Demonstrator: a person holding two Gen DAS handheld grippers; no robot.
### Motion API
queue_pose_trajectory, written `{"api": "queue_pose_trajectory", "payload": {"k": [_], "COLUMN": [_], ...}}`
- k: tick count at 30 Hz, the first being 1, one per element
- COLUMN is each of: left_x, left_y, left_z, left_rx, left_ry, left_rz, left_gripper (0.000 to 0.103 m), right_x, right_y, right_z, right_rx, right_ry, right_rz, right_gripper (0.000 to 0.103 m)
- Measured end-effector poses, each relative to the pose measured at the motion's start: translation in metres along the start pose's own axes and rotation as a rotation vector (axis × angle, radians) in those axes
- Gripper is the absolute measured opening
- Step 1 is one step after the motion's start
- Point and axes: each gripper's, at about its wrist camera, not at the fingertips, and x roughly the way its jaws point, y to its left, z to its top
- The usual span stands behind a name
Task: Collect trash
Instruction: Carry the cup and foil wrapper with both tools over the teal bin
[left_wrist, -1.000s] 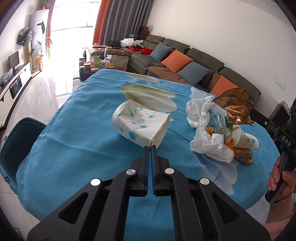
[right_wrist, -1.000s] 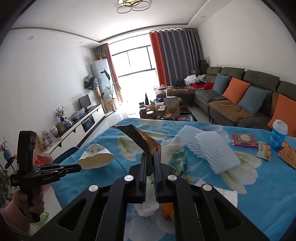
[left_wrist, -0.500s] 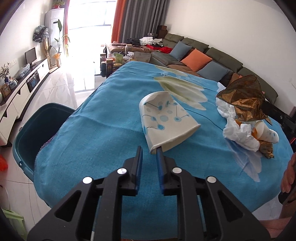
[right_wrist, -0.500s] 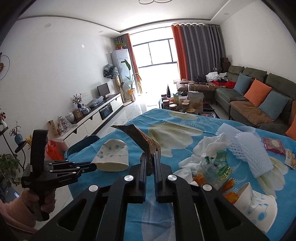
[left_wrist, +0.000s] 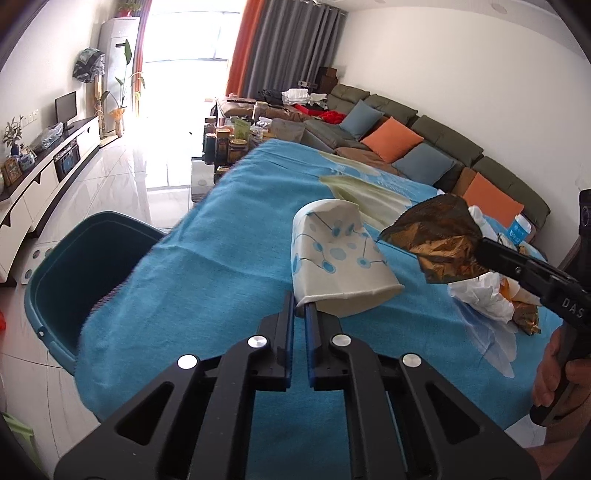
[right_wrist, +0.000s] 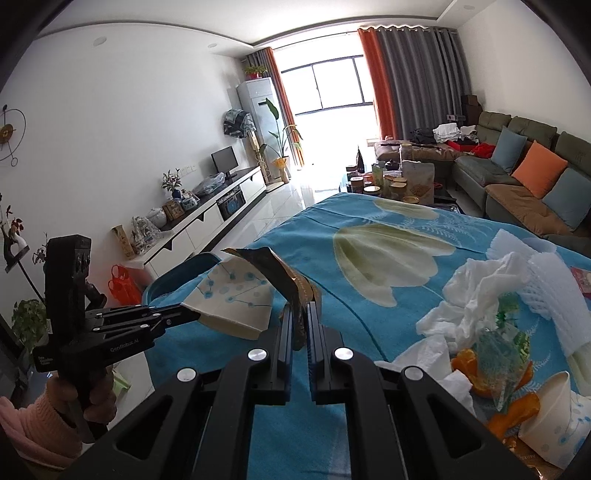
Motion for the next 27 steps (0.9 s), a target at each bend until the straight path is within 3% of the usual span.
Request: {"api": "queue_pose_trajectory", "payload": {"k": [5, 11, 20, 27], "left_x": [-0.025, -0.054, -0.069, -0.057], "left_y": [0.022, 0.060, 0.127, 0.168], "left_z": [0.005, 0.011, 0.010, 0.003], "left_rx": [-0.025, -0.062, -0.166, -0.242], "left_ry": [-0.048, -0.101, -0.091, -0.056], "left_rz": [0.040, 0.156, 0.317, 0.377], "left_gripper": [0.006, 0.006, 0.006, 0.006], "right_x": [0.018, 0.051, 0.105, 0.145], "right_y": [0.020, 0.047, 0.094, 0.121], "right_z": [0.015, 0.033, 0.061, 0.069], "right_rx": [-0.030, -0.048, -0.077, -0.090], "right_ry": [0.008, 0.032, 0.069, 0.118], "right_rz": [0.055, 0.142, 0.239, 0.283], "right_gripper": [0.006, 0.006, 0.006, 0.006]}}
